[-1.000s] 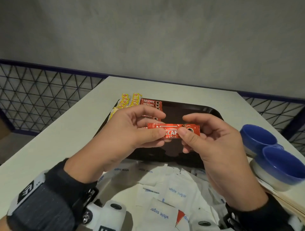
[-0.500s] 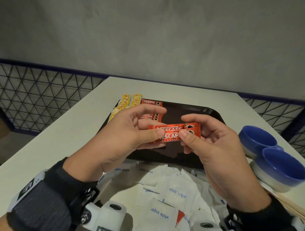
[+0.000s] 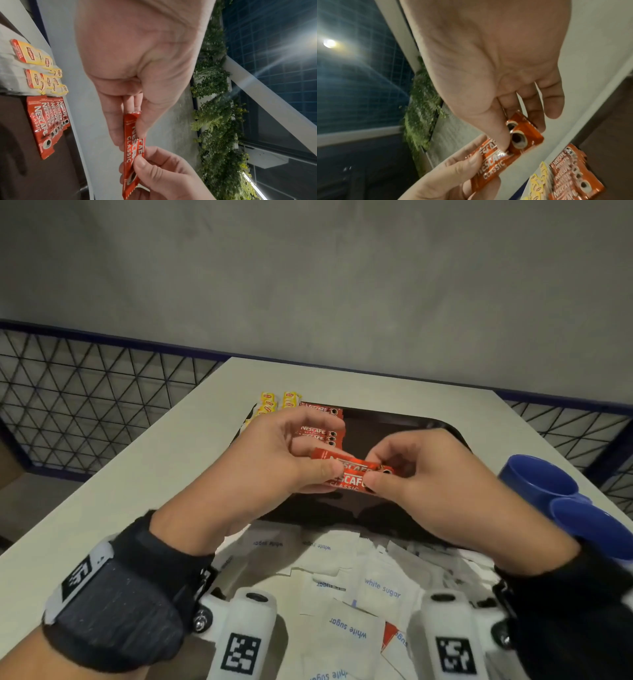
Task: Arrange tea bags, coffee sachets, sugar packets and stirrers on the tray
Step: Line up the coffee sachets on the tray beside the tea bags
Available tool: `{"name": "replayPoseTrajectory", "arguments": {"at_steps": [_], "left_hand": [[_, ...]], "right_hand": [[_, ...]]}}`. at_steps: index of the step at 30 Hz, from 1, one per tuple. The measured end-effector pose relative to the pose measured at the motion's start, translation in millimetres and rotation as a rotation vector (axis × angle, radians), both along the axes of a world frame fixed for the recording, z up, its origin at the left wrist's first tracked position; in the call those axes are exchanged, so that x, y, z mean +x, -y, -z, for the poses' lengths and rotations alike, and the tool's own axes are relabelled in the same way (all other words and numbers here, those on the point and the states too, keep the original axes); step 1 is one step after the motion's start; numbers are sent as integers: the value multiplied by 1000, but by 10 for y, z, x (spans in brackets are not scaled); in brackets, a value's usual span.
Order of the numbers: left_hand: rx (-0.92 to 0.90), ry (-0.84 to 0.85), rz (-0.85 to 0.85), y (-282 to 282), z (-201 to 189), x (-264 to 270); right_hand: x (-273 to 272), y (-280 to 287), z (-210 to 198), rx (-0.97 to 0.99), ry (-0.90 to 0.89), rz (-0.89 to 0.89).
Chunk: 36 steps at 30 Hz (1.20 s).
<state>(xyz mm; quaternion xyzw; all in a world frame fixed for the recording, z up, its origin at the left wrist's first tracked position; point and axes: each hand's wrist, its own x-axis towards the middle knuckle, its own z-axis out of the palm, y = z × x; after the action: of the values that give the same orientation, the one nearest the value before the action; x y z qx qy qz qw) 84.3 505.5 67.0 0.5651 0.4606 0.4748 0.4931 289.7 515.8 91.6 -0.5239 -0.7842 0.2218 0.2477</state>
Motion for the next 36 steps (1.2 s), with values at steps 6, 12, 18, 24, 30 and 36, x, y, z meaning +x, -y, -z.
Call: {"name": "replayPoseTrajectory", "arguments": {"at_steps": [6,12,18,24,30,36], "left_hand": [[72,105,-154,-32,-151,-212],[115,289,-443,-90,-291,-629],[113,344,-501,-110,-265,-774],[123,343,-475,-110,-265,-770],[119,354,-466,-105,-276,-788],[117,348,-463,-97,-286,-768]], "right_hand": [[-211,-367,-345,-122,61,-112],[-372,-687,-16,-265,278,-23],[-571,-908,291,-312,379,-43],[-736,-1000,298,-215,523,-98],[-786,-1058,254,-156,589,-120],[-820,-1082,218,-128,614,-121]]}}
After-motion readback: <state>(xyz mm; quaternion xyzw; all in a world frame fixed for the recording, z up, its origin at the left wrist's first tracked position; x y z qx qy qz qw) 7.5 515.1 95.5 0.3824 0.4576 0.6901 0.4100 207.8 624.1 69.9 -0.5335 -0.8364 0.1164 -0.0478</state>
